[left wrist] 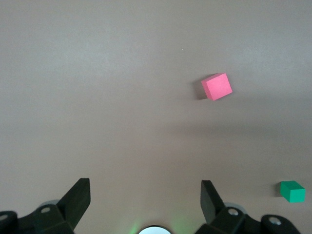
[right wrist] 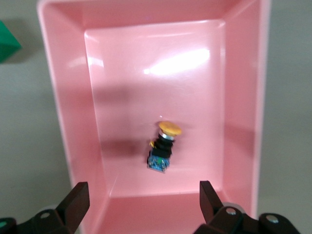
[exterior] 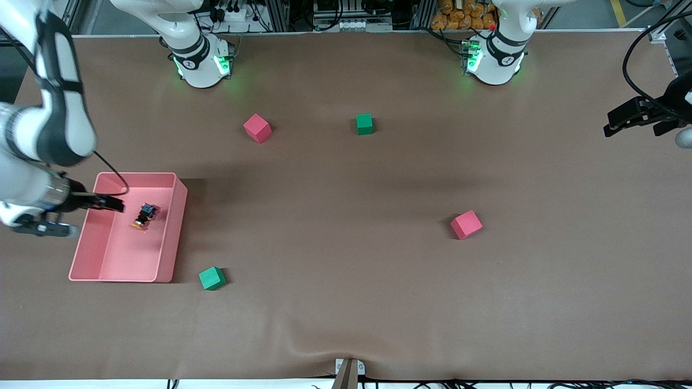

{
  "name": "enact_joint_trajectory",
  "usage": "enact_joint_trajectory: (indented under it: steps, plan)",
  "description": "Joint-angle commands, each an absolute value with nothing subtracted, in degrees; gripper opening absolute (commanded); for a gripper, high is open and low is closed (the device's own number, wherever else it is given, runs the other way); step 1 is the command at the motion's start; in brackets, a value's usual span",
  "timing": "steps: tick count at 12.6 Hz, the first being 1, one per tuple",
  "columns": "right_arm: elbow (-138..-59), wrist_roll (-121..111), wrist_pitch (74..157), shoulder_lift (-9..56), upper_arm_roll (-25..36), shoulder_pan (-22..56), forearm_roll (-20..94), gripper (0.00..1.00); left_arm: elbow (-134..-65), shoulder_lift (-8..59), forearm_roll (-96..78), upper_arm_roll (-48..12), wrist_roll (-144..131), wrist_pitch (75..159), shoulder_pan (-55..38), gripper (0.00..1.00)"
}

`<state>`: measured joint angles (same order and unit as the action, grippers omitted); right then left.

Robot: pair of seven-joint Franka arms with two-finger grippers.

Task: Place and upright button with both arms
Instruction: 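Grasp the yellow-capped button with the right gripper and lift it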

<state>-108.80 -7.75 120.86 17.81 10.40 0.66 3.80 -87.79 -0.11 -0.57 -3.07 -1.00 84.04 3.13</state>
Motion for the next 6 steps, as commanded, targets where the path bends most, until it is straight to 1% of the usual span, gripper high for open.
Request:
enact_joint_trajectory:
  steps: [1,6]
  plan:
    - [-110.4,-16.2,124.2,20.9,10.5,-1.2,11.1,1.00,-88.3,0.0,-0.1,-3.4,0.4,83.8,3.7,1.00]
    - [-110.4,-19.7,130.8,26.8,10.5,-1.8,11.2,1.00,-88.5,1.5,-0.1,-3.4,0.4,85.3,3.6,1.00]
